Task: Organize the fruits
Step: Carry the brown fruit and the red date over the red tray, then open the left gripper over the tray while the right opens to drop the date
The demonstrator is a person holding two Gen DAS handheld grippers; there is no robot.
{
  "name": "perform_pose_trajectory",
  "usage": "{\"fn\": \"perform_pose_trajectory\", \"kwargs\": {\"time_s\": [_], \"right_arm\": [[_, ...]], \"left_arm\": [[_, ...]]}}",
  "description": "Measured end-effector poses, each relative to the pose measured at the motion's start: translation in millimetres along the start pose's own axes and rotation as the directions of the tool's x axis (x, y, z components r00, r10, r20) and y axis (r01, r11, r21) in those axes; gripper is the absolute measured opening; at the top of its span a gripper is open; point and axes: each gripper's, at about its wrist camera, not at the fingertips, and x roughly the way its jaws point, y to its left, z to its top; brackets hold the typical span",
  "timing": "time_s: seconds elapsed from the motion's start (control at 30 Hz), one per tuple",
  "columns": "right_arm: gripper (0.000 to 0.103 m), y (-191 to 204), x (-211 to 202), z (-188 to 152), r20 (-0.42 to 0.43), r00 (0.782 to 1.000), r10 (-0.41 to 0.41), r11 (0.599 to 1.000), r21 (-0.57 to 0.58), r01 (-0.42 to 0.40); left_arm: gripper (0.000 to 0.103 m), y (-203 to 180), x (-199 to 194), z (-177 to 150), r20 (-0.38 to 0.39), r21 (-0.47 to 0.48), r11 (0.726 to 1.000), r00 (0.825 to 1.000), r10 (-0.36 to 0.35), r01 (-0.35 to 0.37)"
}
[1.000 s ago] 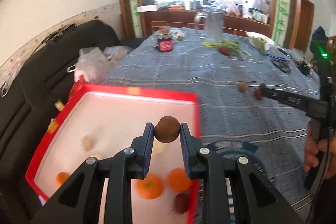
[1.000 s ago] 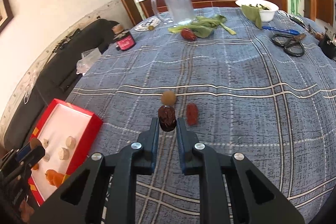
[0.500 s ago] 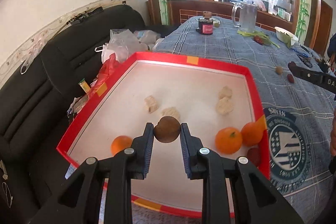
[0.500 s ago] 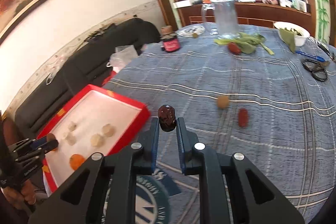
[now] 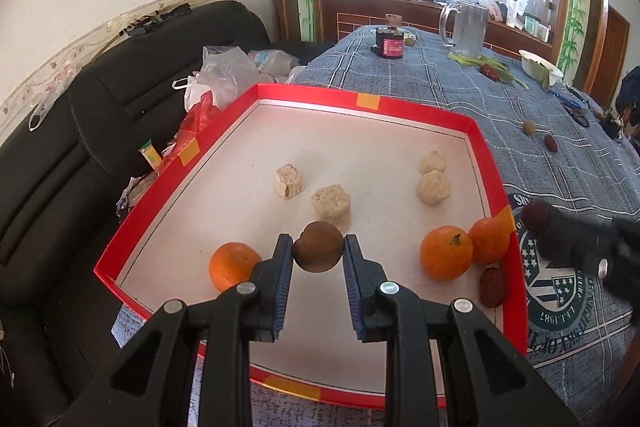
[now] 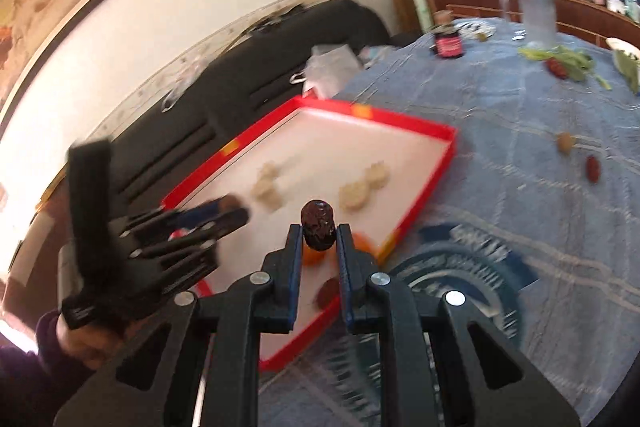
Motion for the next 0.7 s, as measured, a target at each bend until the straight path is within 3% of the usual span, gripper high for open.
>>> {"fn": "perform_pose_trajectory", "kwargs": {"time_s": [0.2, 0.4, 0.7], "right_arm": [[0.019, 24, 18, -15, -0.058, 0.998, 0.017, 0.999, -0.036, -0.019], [0.019, 37, 35, -27, -0.107, 0.994, -0.005, 0.998, -0.069, -0.003], [0.019, 41, 48, -32, -0.136, 0.989, -0.061, 0.994, -0.098, 0.047]], "left_arm": [[0.024, 9, 2, -5, -0.001, -0.011, 1.0, 1.0, 0.006, -0.006], [0.024, 17, 0, -8, 0.014, -0.014, 1.0, 1.0, 0.013, -0.013], [0.025, 15, 8, -8, -0.006, -0.012, 0.999, 1.0, -0.03, 0.029]]}}
